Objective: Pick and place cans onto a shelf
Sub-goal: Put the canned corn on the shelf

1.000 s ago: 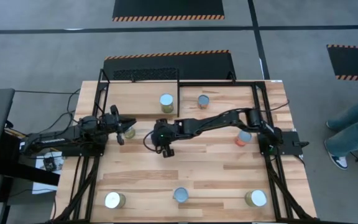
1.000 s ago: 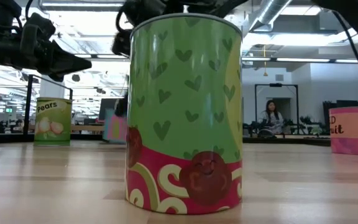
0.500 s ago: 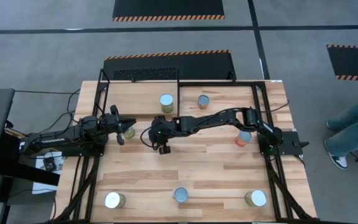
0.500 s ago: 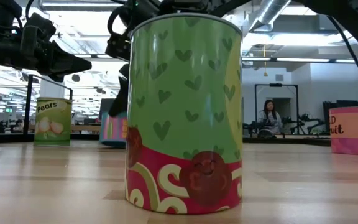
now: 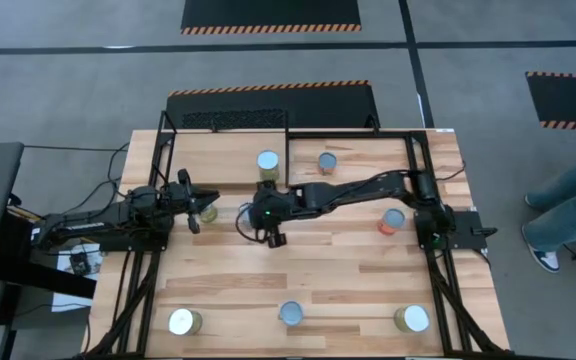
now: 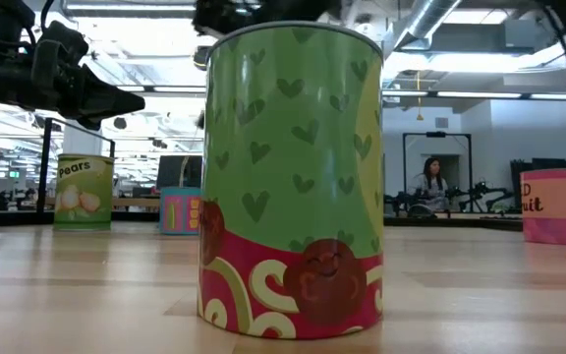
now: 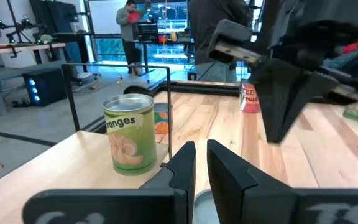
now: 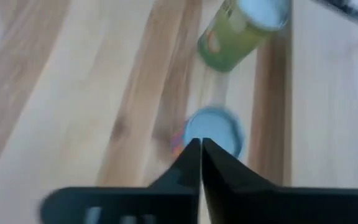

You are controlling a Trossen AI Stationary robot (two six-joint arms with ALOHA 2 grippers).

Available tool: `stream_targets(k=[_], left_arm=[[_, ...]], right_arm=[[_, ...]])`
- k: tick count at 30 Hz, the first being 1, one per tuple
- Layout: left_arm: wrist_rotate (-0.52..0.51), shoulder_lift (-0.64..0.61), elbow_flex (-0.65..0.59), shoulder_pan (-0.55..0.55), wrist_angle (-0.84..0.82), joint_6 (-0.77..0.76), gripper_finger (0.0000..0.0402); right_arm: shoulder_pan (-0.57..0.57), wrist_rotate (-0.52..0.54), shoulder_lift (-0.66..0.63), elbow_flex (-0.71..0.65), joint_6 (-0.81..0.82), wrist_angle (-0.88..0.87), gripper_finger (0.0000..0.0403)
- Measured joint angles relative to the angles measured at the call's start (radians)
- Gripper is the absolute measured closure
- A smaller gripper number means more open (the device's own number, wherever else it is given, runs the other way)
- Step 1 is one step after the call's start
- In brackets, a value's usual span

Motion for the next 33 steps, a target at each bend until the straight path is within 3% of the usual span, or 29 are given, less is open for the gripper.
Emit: stream_targets(k=[4,9,16,22,29,33], left_arm=[[0.023,0.0,0.0,0.0,-0.002,-0.016,0.037],[0.041,0.013,0.006,0.0,-0.01,-0.02,0.0374],[0.043,0.108,0.125,-0.005,-0.052,-0.037,0.04],[0.041,0.32,0.238,-0.034,-0.085,-0.057,0.0401],[0.027,0.657,0.438,-0.088,-0.242,-0.131,0.0398],[0.025,0.839,0.562,-0.112,-0.36,-0.15,0.0377]], right_arm=[[-0.005,-0.008,-0.097,-0.198,0.049,0.154,0.0388],[-0.01,-0.027,-0.213,-0.507,0.09,0.547,0.0397],[-0.021,-0.031,-0.401,-0.809,0.112,0.907,0.0398],[-0.074,-0.029,-0.532,-1.005,0.152,1.047,0.0398],[-0.124,-0.03,-0.581,-1.236,0.197,1.359,0.0396],[-0.135,-0.03,-0.62,-1.289,0.211,1.37,0.0398]])
